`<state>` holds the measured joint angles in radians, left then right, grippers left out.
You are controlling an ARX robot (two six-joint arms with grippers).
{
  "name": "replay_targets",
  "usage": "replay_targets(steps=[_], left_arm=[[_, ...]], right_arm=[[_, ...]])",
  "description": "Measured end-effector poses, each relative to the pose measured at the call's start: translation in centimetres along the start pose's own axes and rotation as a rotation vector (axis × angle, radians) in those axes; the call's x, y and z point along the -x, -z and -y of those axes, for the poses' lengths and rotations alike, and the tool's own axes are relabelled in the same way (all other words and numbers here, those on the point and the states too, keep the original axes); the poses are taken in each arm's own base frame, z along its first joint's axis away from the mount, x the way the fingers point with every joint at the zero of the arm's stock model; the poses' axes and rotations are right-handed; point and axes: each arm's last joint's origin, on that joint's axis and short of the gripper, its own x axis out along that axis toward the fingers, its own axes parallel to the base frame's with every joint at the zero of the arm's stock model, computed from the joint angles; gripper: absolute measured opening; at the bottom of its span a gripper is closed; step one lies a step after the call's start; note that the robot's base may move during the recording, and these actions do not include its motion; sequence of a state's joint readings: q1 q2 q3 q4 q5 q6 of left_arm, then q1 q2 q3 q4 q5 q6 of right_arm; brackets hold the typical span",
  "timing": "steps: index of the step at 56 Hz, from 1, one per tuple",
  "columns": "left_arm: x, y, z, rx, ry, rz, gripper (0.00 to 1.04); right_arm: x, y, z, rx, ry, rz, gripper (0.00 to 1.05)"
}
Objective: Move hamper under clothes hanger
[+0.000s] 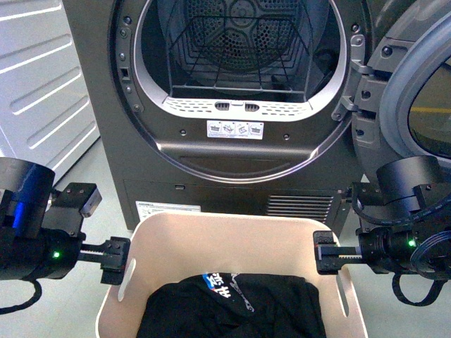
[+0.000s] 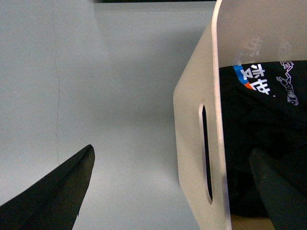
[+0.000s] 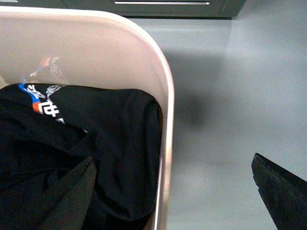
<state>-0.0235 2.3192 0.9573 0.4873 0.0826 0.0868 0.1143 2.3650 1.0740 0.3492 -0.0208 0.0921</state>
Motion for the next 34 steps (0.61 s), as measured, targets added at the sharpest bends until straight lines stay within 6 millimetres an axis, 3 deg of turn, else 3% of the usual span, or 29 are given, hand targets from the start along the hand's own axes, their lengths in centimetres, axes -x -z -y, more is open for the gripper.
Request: replay_targets(steps=[15, 34], left_arm=[[-1.5, -1.1, 0.8, 0.004, 0.009, 0.026, 0.98], [-3.1, -0.6, 1.7, 0.017, 0.010, -0.004, 0.98]], right_arm=[[-1.2, 1.1, 0.9, -0.019, 0.016, -0.037, 0.97], [-1.9, 1.4, 1.4, -0.029, 0.021, -0.038, 0.97]])
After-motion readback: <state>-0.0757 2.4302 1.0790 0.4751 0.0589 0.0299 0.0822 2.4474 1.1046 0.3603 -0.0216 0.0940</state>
